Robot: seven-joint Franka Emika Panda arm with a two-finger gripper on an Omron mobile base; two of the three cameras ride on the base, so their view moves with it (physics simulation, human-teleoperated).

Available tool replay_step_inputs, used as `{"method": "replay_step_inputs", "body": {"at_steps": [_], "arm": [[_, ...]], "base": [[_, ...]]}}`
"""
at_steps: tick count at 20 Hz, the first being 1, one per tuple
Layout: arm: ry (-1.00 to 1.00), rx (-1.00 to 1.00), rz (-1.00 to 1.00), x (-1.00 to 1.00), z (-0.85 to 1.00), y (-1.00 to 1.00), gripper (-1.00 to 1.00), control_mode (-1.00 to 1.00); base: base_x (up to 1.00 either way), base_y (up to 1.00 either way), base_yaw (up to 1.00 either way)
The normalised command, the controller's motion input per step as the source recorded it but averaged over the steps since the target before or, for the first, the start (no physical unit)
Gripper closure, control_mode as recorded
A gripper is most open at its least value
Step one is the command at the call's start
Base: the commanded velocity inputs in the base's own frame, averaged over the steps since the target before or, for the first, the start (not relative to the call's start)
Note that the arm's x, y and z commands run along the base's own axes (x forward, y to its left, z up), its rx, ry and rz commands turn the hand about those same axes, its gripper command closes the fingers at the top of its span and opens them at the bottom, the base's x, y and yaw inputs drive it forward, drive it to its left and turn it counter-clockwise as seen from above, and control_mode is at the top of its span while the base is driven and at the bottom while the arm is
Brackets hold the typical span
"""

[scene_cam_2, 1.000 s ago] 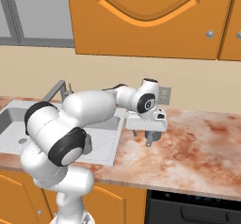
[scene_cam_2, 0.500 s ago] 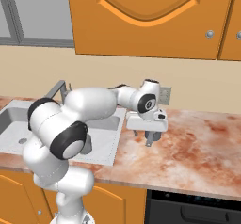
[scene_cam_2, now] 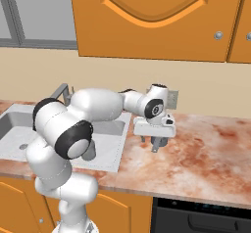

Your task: Move any existing items from the left basin to the right basin for drying. Then move the measuring cup from the counter to the left basin of the sink for washing.

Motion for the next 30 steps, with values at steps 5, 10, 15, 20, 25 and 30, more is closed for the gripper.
{"method": "replay_step_inputs", "body": {"at_steps": [5,10,15,20,25,30], "arm": [[0.00,0.00,0.00,0.18,-0.10,-0.05,-1.00,-1.00],[0.00,0.00,0.00,0.17,-0.10,-0.07,-1.00,-1.00],[0.00,0.00,0.00,0.07,-0.12,-0.08,-1.00,-1.00],[0.00,0.02,0.00,0.00,-0.11,-0.06,-1.00,-1.00],[0.00,0.02,0.00,0.05,-0.09,-0.02,-1.00,-1.00],[0.00,0.01,0.00,0.15,-0.06,0.00,-1.00,-1.00]], "base": [[0.00,0.00,0.00],[0.00,0.00,0.00],[0.00,0.00,0.00],[0.00,0.00,0.00],[0.00,0.00,0.00],[0.00,0.00,0.00]]}}
